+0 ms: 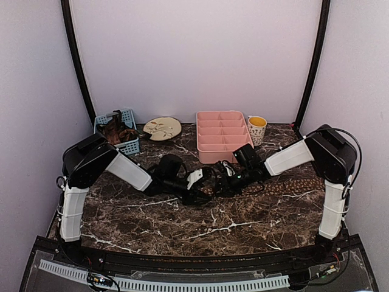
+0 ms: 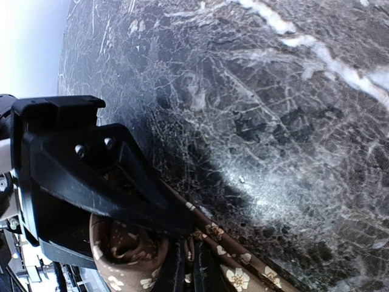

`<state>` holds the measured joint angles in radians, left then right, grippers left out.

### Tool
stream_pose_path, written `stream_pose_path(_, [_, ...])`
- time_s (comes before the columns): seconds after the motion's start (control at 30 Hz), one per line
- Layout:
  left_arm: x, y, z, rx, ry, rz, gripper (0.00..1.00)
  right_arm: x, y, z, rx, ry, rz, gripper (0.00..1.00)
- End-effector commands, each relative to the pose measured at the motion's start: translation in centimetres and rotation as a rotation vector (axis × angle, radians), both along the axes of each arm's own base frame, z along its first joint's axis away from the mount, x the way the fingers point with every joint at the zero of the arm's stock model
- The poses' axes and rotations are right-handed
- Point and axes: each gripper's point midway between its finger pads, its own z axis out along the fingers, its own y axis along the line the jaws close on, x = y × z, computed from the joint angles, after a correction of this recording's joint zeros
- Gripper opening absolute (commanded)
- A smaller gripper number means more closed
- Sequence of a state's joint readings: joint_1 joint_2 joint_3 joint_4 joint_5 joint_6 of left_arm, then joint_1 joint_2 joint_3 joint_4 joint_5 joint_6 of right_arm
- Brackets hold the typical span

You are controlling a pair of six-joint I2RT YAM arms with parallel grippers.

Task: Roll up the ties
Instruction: Roll the tie at the center of the board.

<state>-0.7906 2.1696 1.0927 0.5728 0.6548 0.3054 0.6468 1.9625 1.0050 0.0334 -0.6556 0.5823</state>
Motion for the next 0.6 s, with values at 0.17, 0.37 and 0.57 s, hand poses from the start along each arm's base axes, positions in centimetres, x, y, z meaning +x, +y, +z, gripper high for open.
stream_pose_path(0.17, [-1.4,1.2,-3.0,0.135,0.064,-0.037,0.26,0.9,-2.4,1.4,-0.008,-0.015,-0.061,0.29])
stream_pose_path(0.37, [-1.6,1.0,-3.2,0.141,0.095,-0.059,0.25,0.8,-2.1,3.8,0.025,-0.054,-0.034,0.43])
stream_pose_path(0.57, [-1.5,1.0,-3.4,0.153,0.108,-0.062,0.25,-0.1,0.1,5.5,0.078,-0.064,0.032,0.44])
